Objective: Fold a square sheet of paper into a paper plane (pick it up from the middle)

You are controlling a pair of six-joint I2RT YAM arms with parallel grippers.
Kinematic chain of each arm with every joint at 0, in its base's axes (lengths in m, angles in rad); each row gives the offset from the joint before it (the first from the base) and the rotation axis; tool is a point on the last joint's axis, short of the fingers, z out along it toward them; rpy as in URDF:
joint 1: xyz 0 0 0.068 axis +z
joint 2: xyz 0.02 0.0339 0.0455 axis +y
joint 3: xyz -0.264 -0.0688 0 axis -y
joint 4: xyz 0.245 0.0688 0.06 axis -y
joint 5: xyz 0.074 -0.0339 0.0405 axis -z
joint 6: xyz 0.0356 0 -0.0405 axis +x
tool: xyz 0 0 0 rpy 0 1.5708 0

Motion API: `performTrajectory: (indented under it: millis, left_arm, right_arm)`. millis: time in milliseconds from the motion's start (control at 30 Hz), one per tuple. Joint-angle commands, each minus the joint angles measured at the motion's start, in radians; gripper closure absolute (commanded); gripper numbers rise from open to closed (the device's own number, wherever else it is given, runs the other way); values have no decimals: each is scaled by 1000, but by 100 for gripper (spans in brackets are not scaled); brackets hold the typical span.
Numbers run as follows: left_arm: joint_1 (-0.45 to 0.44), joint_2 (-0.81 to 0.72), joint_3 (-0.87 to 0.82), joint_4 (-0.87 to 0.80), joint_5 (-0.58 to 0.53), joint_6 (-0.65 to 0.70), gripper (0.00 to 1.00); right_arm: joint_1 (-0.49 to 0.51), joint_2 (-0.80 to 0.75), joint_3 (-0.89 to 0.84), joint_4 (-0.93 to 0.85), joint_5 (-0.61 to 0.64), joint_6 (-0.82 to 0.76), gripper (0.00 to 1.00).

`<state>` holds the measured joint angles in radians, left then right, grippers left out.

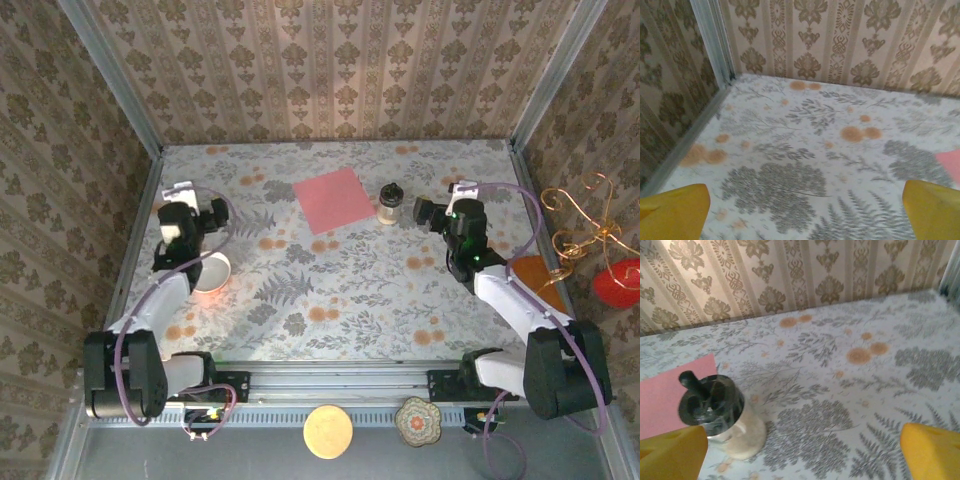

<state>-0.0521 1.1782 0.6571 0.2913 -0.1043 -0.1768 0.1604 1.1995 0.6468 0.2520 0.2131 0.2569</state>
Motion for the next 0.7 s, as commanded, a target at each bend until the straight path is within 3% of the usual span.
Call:
performTrajectory:
  millis: [0, 100, 267, 467, 667]
  left_arm:
    - [-15, 5, 101, -304, 101, -223, 0]
    - [-71, 58, 144, -343, 198, -261, 0]
    - [-230, 217, 279, -421, 230, -318, 0]
    - [-433, 500, 486, -401, 291, -406, 0]
    - [-492, 770, 720, -404, 395, -510, 6]
  right_arm:
    - [52, 6, 42, -250, 12, 202, 0]
    - [88, 52, 64, -274, -67, 304, 0]
    - [119, 107, 65, -256, -129, 433, 0]
    - [117, 117, 74, -284, -131, 447, 0]
    - [111, 98, 63, -294, -121, 438, 0]
